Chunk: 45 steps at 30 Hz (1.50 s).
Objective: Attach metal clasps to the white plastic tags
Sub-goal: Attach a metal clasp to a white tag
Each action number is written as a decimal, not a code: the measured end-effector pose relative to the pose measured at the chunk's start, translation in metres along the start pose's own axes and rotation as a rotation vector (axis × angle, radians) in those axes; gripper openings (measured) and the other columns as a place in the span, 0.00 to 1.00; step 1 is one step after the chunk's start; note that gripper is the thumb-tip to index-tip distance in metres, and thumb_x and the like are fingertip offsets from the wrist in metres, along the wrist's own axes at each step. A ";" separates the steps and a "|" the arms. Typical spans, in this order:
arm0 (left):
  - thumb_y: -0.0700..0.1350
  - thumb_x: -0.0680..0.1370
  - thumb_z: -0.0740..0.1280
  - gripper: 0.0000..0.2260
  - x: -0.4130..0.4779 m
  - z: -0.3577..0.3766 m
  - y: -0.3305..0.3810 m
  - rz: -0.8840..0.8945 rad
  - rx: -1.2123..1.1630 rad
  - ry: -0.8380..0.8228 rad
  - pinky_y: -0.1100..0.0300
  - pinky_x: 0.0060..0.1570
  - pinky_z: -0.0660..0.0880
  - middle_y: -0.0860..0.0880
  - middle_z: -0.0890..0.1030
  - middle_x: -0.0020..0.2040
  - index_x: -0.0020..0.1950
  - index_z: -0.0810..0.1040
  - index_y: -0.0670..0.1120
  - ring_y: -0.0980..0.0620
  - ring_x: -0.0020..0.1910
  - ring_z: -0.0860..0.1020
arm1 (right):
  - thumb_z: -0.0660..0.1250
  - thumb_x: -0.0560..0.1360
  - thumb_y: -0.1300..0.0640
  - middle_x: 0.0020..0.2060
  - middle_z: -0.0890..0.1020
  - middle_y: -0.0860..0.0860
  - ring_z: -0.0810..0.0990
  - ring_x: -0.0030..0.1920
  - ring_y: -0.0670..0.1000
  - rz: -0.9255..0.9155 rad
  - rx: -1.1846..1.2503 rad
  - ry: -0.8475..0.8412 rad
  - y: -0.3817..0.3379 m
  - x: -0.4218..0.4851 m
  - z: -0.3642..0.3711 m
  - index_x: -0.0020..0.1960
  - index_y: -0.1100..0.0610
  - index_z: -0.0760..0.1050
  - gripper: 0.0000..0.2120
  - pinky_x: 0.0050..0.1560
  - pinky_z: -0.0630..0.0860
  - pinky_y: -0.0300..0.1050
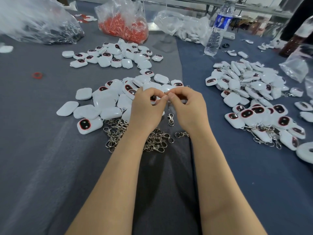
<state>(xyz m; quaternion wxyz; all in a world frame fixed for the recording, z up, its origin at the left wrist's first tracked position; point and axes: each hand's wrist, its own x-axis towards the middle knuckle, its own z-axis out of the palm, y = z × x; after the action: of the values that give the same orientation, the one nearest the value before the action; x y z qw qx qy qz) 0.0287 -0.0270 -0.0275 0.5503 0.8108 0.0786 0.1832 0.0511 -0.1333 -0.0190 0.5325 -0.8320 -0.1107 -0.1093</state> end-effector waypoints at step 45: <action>0.43 0.76 0.67 0.03 -0.003 0.004 -0.003 0.130 0.065 0.096 0.79 0.37 0.65 0.52 0.68 0.44 0.43 0.78 0.49 0.73 0.38 0.70 | 0.65 0.72 0.66 0.33 0.75 0.45 0.70 0.31 0.39 -0.015 0.123 0.125 -0.004 -0.006 0.008 0.42 0.55 0.74 0.07 0.35 0.69 0.28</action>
<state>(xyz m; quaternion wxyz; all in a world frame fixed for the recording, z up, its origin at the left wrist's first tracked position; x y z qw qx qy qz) 0.0274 -0.0308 -0.0325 0.5061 0.8220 0.0581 0.2545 0.0451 -0.1242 -0.0203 0.5877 -0.7884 -0.0897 -0.1581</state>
